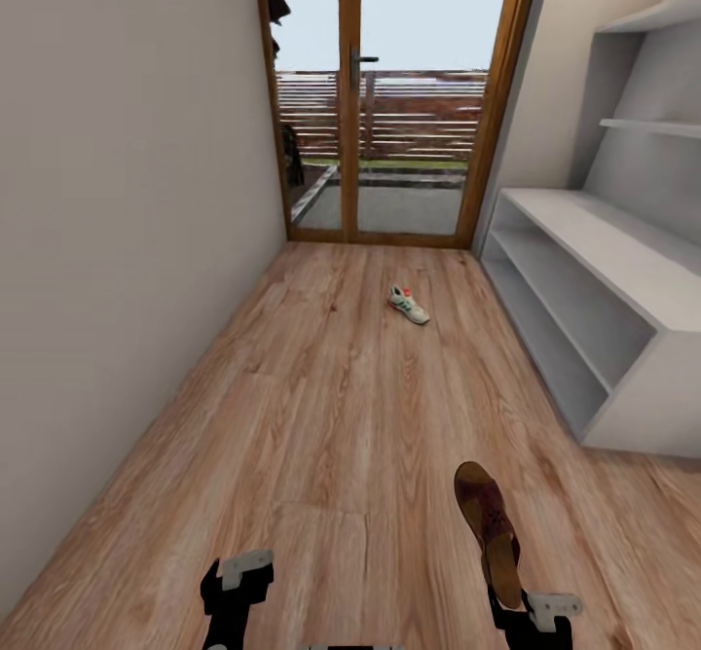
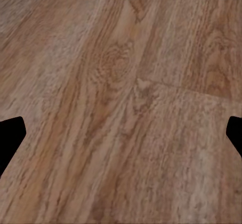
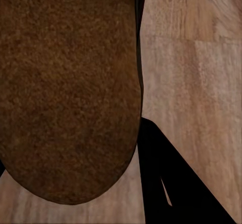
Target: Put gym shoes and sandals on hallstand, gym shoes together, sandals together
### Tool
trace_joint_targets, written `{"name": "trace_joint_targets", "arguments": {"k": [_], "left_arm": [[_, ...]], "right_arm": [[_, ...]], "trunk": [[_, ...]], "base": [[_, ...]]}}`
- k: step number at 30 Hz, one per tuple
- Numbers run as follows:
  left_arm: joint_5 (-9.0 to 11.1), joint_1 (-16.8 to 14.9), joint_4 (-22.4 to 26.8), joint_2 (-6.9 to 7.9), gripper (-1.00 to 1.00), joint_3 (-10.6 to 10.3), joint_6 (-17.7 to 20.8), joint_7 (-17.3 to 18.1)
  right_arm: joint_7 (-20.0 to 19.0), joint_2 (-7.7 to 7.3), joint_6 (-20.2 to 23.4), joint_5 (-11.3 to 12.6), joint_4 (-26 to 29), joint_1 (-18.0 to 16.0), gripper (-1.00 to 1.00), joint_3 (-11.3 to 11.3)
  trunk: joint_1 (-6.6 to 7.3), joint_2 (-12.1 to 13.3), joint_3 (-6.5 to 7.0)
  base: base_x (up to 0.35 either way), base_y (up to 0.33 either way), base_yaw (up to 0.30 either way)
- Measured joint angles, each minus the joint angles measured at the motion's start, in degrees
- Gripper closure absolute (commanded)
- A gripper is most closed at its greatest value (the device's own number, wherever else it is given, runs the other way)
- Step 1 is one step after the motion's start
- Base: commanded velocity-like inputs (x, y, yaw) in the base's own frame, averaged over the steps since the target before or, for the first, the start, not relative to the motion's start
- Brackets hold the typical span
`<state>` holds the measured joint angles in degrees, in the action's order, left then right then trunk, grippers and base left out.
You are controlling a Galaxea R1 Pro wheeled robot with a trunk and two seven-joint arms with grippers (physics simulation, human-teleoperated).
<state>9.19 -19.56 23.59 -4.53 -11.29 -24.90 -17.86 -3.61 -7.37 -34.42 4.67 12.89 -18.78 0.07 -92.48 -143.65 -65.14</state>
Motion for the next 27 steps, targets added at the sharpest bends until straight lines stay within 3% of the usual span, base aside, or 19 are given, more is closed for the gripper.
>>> {"name": "trace_joint_targets", "arguments": {"k": [27], "left_arm": [[0.0,0.0,-0.1,0.0,-1.0,0.0,0.0,0.0]], "right_arm": [[0.0,0.0,0.0,0.0,0.0,0.0,1.0,-0.1]], "trunk": [[0.0,0.0,0.0]], "base": [[0.34,0.02,0.0]]}}
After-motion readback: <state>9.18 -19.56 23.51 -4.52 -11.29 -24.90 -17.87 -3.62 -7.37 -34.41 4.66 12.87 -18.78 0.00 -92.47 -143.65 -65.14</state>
